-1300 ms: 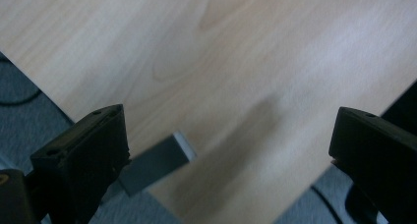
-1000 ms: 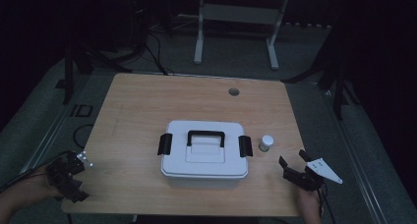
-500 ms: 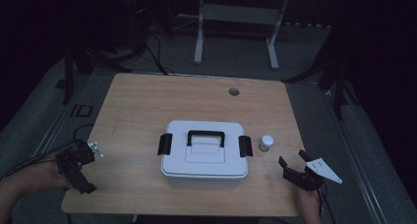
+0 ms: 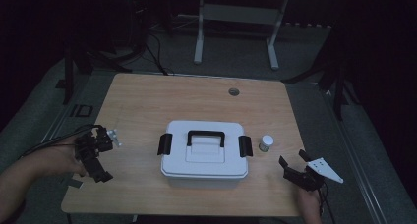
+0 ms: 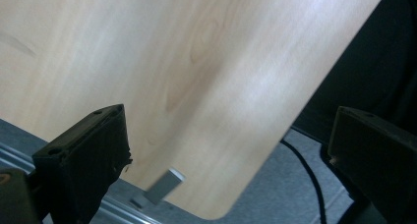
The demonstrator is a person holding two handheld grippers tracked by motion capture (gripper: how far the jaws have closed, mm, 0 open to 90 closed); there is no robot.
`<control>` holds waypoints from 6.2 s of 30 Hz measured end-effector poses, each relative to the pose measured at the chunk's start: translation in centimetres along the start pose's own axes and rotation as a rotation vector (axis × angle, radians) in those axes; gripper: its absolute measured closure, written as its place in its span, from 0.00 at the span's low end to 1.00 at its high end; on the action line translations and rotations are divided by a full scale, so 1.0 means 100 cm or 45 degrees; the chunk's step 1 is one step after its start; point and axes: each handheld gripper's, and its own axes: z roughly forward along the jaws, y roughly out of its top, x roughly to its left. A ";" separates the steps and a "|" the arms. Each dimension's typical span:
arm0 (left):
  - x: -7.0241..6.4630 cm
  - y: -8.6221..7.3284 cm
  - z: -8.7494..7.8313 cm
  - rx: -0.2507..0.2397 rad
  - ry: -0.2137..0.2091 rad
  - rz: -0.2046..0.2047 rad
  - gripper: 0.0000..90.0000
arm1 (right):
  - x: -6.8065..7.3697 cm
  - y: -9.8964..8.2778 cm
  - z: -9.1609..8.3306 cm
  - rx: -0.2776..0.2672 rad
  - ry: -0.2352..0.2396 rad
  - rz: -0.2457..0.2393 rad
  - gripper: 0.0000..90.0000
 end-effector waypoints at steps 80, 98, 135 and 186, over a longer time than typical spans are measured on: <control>-0.057 0.243 -0.009 0.122 0.028 0.583 0.59 | -0.001 0.000 0.000 0.002 0.059 0.008 0.15; -0.055 0.239 -0.010 0.121 0.015 0.567 0.92 | -0.001 0.000 0.000 0.006 0.059 0.006 0.15; -0.057 0.237 -0.046 0.084 -0.026 0.558 0.93 | -0.001 0.000 0.000 0.014 0.056 0.012 0.15; 0.004 0.083 -0.071 0.029 -0.027 0.187 0.93 | 0.001 0.001 0.001 0.033 0.042 -0.006 0.15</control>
